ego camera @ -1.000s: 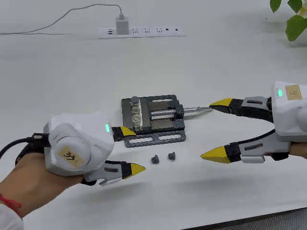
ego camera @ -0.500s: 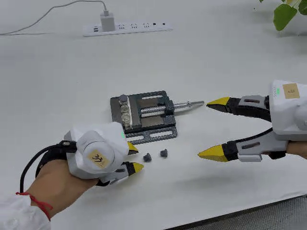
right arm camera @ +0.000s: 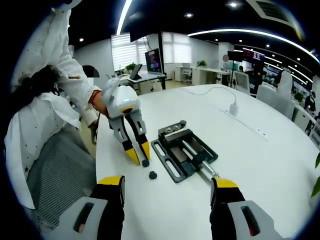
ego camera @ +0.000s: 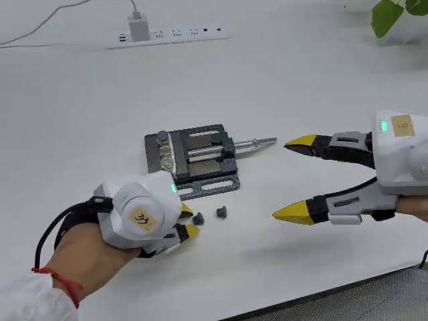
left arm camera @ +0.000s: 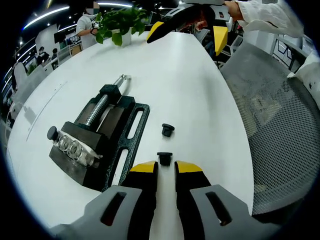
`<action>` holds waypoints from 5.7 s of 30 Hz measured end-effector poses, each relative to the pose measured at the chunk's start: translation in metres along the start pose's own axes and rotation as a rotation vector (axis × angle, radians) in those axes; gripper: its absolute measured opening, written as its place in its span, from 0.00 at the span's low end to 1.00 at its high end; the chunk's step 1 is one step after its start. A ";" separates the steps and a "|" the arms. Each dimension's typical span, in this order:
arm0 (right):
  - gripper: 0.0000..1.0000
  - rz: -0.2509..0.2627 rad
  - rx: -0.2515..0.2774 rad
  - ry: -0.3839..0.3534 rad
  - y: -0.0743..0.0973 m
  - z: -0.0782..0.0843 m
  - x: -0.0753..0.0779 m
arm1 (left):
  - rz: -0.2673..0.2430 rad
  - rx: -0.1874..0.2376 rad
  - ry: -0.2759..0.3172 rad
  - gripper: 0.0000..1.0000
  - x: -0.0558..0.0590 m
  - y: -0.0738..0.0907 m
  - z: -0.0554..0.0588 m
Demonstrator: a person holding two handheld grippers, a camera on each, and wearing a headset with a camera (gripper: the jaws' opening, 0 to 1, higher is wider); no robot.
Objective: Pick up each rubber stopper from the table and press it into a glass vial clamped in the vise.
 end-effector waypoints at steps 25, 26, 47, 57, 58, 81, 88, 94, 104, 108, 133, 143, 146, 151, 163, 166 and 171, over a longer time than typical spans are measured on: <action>0.65 -0.008 0.003 0.007 0.001 -0.015 -0.001 | 0.020 0.042 0.031 0.04 0.002 0.008 -0.006; 0.65 -0.011 0.007 0.006 0.001 -0.017 -0.001 | 0.019 0.050 0.032 0.03 0.002 0.010 -0.008; 0.35 -0.177 0.112 0.109 -0.009 -0.119 -0.018 | -0.006 0.358 -0.033 0.03 0.019 0.115 -0.105; 0.18 -0.272 0.082 0.169 -0.020 -0.130 -0.034 | -0.008 0.392 -0.058 0.03 0.029 0.131 -0.116; 0.17 -0.276 0.078 0.174 -0.021 -0.130 -0.035 | -0.009 0.396 -0.060 0.03 0.029 0.132 -0.116; 0.08 -0.306 0.064 0.200 -0.022 -0.134 -0.040 | -0.004 0.406 -0.085 0.03 0.031 0.137 -0.120; 0.07 -0.312 0.064 0.202 -0.023 -0.136 -0.041 | -0.001 0.401 -0.101 0.03 0.031 0.138 -0.120; 0.06 -0.310 0.048 0.209 -0.023 -0.135 -0.041 | -0.003 0.396 -0.110 0.03 0.030 0.137 -0.119; 0.05 -0.311 0.041 0.212 -0.024 -0.135 -0.041 | -0.003 0.402 -0.110 0.03 0.031 0.137 -0.118; 0.05 -0.315 0.038 0.209 -0.024 -0.135 -0.042 | -0.002 0.408 -0.103 0.04 0.031 0.137 -0.117; 0.05 -0.291 0.003 0.200 -0.035 -0.152 -0.020 | -0.099 0.446 0.028 0.32 -0.004 0.151 -0.082; 0.05 -0.267 -0.049 0.210 -0.048 -0.158 -0.002 | -0.135 0.445 0.079 0.47 -0.020 0.157 -0.056; 0.05 -0.263 -0.072 0.216 -0.055 -0.158 0.003 | -0.135 0.445 0.093 0.55 -0.022 0.157 -0.050; 0.05 -0.260 -0.118 0.220 -0.070 -0.158 0.009 | -0.135 0.446 0.102 0.66 -0.024 0.155 -0.041; 0.05 -0.262 -0.282 0.234 -0.114 -0.134 0.028 | -0.105 0.474 0.121 0.88 -0.025 0.150 -0.026; 0.05 -0.263 -0.320 0.235 -0.124 -0.125 0.030 | -0.101 0.484 0.131 0.91 -0.027 0.150 -0.023; 0.05 -0.253 -0.391 0.254 -0.142 -0.106 0.037 | -0.100 0.491 0.134 0.96 -0.030 0.149 -0.018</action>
Point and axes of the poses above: the centre of the closed fingertips' face, and the gripper's own axes: y roughly backward along the fingers, x roughly to its right, z roughly out of its underside, the point moved 1 cm from there along y, roughly backward along the fingers, and after that the axes turned 10 degrees about y, right-handed, at the moved point
